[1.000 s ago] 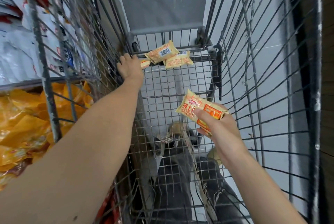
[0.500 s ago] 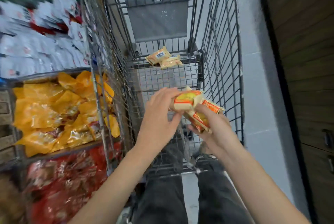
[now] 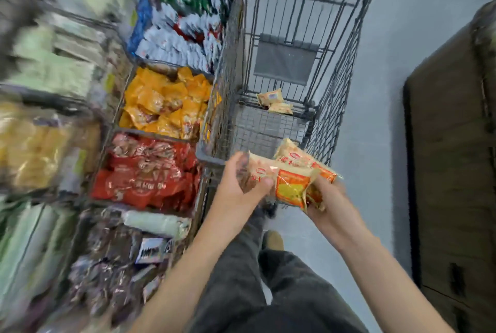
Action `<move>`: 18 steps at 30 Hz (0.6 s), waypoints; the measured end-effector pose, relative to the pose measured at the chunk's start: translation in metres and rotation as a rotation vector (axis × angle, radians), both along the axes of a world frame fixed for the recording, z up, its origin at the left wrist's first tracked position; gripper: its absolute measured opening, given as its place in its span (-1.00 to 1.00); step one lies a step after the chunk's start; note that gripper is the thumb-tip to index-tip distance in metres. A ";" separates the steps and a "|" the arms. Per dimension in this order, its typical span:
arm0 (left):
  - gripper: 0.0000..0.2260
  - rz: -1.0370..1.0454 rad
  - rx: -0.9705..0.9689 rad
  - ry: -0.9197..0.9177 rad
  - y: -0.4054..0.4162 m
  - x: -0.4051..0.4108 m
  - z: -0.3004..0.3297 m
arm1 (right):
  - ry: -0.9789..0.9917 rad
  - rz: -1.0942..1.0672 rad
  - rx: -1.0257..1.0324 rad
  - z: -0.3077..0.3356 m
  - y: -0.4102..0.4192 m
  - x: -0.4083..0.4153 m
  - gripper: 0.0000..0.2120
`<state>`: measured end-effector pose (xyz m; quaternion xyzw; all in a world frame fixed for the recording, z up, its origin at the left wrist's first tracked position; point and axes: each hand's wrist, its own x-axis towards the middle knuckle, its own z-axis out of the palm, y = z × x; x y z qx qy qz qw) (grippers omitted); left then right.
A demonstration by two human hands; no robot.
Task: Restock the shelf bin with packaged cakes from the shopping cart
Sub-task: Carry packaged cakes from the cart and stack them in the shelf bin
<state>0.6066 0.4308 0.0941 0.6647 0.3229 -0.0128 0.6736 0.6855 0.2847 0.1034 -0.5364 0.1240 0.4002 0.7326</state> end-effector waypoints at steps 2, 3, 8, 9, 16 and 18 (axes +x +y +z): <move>-0.45 0.119 -0.078 0.010 -0.003 -0.032 0.007 | 0.015 0.081 -0.001 0.005 0.005 -0.015 -0.84; -0.48 0.178 -0.084 0.010 -0.003 -0.047 0.012 | 0.027 0.127 0.010 0.007 0.010 -0.023 -0.80; -0.52 0.425 -0.022 -0.001 0.016 -0.126 0.037 | 0.004 0.408 -0.029 0.022 0.055 -0.067 -0.81; -0.56 0.461 -0.010 -0.008 0.022 -0.142 0.042 | -0.013 0.456 -0.043 0.024 0.066 -0.076 -0.83; -0.68 0.909 0.011 -0.158 0.041 -0.262 0.064 | -0.125 0.693 -0.079 0.040 0.159 -0.166 -0.78; -0.75 1.040 0.014 -0.191 0.046 -0.305 0.069 | -0.174 0.770 -0.065 0.050 0.184 -0.201 -0.66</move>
